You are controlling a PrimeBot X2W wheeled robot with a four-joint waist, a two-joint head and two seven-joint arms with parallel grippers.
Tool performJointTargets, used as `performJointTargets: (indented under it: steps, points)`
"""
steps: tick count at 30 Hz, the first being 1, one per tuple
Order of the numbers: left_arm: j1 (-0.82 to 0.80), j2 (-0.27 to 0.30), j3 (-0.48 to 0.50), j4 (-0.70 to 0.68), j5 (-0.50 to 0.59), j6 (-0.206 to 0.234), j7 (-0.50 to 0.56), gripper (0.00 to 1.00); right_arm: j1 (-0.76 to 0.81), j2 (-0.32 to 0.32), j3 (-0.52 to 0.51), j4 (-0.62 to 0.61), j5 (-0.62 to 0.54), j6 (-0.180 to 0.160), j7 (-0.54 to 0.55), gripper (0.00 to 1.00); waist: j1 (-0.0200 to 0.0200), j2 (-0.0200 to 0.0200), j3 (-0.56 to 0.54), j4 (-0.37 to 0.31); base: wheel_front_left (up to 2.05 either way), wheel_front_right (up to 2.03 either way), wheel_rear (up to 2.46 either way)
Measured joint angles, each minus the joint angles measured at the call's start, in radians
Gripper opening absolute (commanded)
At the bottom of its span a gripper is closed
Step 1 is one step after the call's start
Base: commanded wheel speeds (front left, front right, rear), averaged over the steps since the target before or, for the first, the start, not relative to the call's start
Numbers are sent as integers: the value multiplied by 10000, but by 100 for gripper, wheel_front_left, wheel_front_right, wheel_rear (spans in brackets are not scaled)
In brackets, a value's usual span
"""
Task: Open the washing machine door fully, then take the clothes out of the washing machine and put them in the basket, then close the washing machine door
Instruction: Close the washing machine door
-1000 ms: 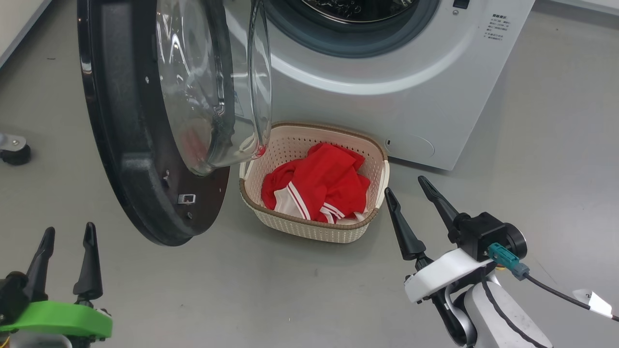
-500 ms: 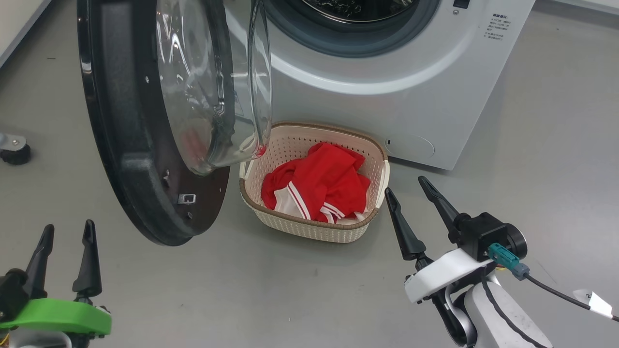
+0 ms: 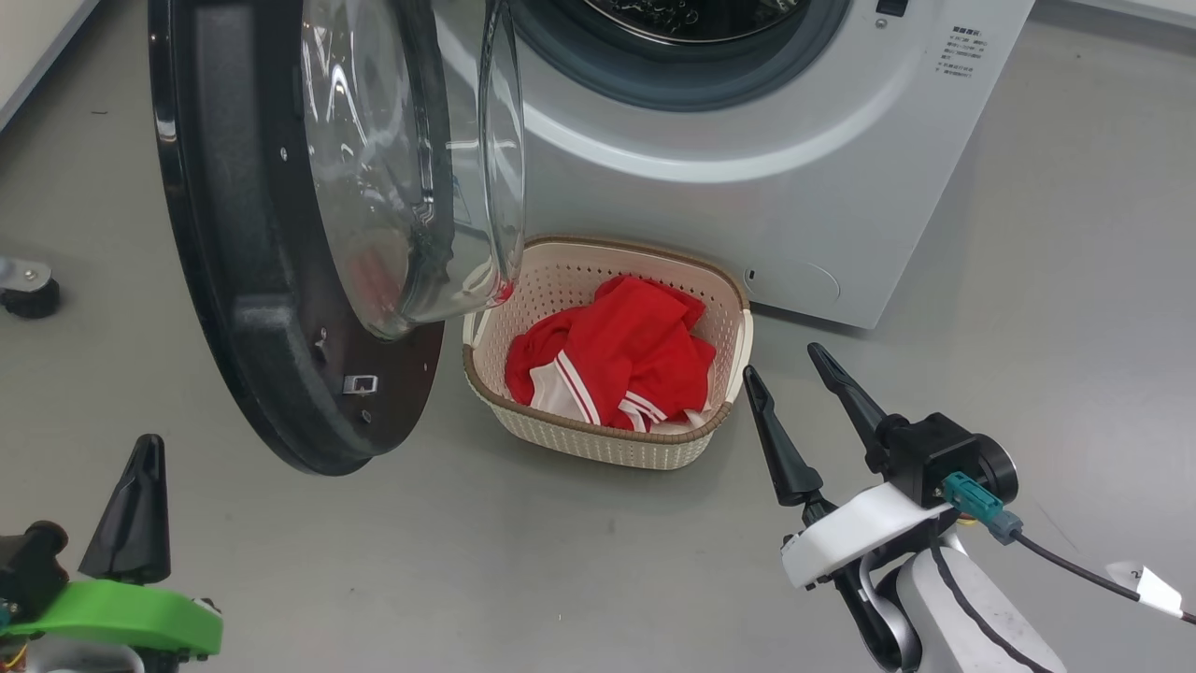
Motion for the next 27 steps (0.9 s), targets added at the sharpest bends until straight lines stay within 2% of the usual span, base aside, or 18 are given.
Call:
performJointTargets:
  steps: [9, 15, 18, 19, 27]
  points:
    - [-134, 182, -148, -6, -299, 0, 0, 0, 1, 4, 52, 8, 0, 4, 0, 100, 0, 0, -69, -19, 0, 0, 0]
    - [-572, 127, -132, -209, -1707, 0, 249, 0, 6, 6, 119, 31, -2, 10, 0, 100, 0, 0, -148, -46, 0, 0, 0]
    - [-719, -75, 201, -247, -2884, 0, 719, 0, 14, 8, 153, 46, -2, 12, 0, 100, 0, 0, -181, -72, 0, 0, 0]
    - [-797, -280, 458, -259, -3831, 0, 1118, 0, 16, 10, 199, 46, -2, 12, 0, 100, 0, 0, -174, -109, 0, 0, 0]
    - [-1455, -1695, 1672, -261, -8322, 0, 3277, 0, 39, 17, 171, 46, 0, 12, 0, 100, 0, 0, -182, -181, 0, 0, 0]
